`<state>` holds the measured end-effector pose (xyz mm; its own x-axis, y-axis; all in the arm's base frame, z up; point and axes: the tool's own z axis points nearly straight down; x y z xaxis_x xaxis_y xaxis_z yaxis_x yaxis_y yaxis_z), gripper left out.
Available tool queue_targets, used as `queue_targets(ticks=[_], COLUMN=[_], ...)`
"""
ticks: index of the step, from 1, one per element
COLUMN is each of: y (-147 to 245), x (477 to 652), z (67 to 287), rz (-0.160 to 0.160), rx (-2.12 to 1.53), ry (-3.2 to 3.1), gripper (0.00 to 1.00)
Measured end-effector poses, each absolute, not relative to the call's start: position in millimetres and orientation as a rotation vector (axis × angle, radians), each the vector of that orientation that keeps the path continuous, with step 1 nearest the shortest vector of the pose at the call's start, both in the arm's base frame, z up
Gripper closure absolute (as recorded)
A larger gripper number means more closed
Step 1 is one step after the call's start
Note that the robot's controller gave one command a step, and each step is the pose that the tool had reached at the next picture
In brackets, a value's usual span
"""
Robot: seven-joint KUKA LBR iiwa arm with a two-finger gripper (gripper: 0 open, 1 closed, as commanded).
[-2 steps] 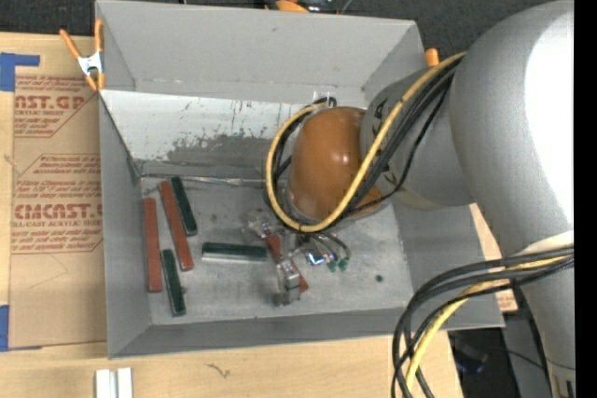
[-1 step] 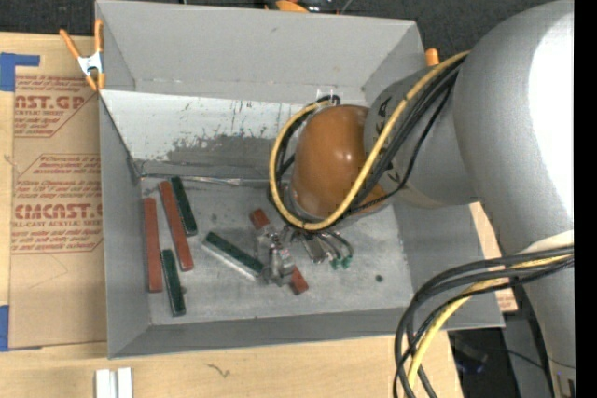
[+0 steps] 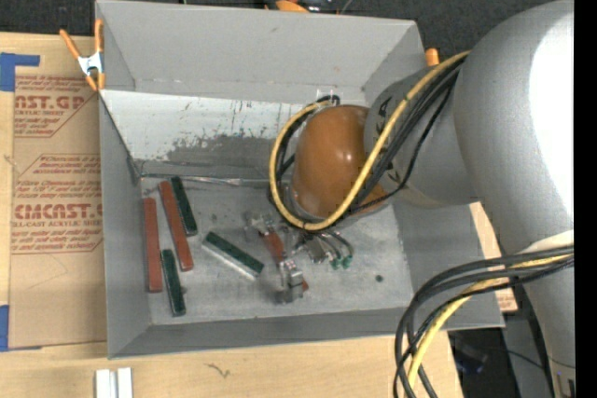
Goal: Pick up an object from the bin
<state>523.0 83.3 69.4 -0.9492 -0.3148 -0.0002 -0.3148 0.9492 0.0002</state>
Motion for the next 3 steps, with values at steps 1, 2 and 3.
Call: queue_targets(ticks=[1, 2, 3], y=[163.1, 158.7, 147.1], x=[532.6, 532.8, 538.5], z=[70.0, 70.1, 218.0], rz=[0.007, 0.002, 0.001], rx=[-0.581, -0.573, -0.609], ry=[3.084, 3.088, 3.071], gripper=[0.0, 1.0, 1.0])
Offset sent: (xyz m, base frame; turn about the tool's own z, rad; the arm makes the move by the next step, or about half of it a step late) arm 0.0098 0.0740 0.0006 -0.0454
